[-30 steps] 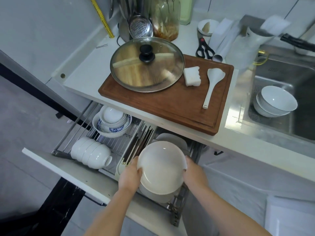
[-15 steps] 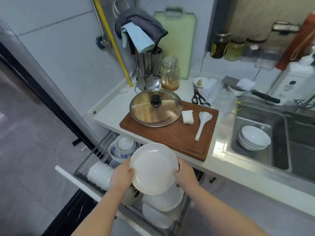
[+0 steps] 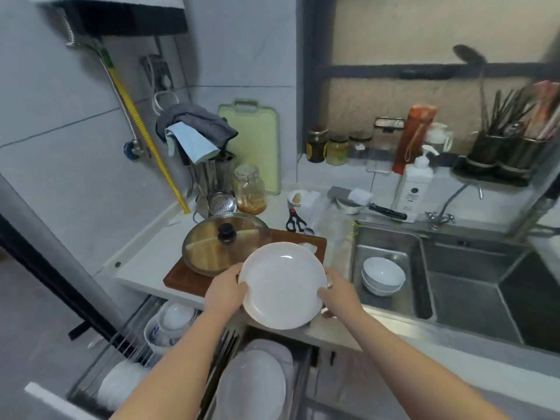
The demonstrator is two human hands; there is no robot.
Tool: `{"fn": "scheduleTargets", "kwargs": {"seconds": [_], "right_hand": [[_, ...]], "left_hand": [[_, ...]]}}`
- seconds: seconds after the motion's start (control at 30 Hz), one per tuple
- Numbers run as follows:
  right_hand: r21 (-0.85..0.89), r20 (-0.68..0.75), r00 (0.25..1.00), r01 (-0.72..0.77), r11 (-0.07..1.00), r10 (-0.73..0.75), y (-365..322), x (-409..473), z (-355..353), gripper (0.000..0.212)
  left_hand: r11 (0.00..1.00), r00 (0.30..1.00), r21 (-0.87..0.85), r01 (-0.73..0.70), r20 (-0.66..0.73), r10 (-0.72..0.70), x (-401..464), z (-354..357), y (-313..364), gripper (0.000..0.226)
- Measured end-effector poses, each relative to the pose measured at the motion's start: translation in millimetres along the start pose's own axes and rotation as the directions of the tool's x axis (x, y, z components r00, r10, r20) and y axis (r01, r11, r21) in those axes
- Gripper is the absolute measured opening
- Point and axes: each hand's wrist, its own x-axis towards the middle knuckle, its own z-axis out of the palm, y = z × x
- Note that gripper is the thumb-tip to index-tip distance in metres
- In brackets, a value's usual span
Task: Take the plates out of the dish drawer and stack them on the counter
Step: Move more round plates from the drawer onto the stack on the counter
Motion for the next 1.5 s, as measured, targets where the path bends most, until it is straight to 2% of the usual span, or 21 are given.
{"fn": "scheduleTargets", "kwargs": {"seconds": [0.1,0.27,0.4,0.57,0.77,0.9,1.03,1.3,1.5], "right_hand": [[0.038,-0.019,0.998,-0.051,0.998,0.052,25,-1,-44,0.048],[0.093,-0.132,0.979,-0.143,0.985,0.154,85,-8,-123,0.05],[0.127,-0.225,0.951,-0.189,0.974,0.214,135,-15,-188,0.045],[0.169,-0.361,0.889,-0.236,0.957,0.283,197,-26,-268,0.04],[0.173,-0.5,0.797,-0.292,0.941,0.339,267,-36,-360,0.035],[0.297,-0.558,0.716,-0.299,0.907,0.419,301,-41,-421,0.036],[0.342,-0.596,0.646,-0.335,0.878,0.478,331,-45,-474,0.038],[0.491,-0.643,0.456,-0.371,0.788,0.615,375,-50,-534,0.044],[0.554,-0.625,0.388,-0.392,0.735,0.678,413,-48,-558,0.037]], "left_hand": [[0.999,0.997,0.023,-0.026,0.075,0.024,7,34,40,0.05],[0.996,0.973,0.011,-0.088,0.216,0.084,7,105,115,0.051],[0.995,0.954,-0.058,-0.08,0.286,0.093,-2,165,179,0.036],[0.985,0.947,-0.158,-0.063,0.301,0.109,-13,242,259,0.02],[0.963,0.908,-0.246,-0.111,0.369,0.199,-29,329,354,0.018],[0.944,0.87,-0.293,-0.148,0.415,0.266,-37,377,416,0.025],[0.922,0.829,-0.363,-0.133,0.469,0.304,-45,418,472,0.025],[0.908,0.761,-0.374,-0.187,0.529,0.374,-56,487,550,0.025],[0.916,0.708,-0.346,-0.202,0.595,0.381,-59,537,584,0.02]]}}
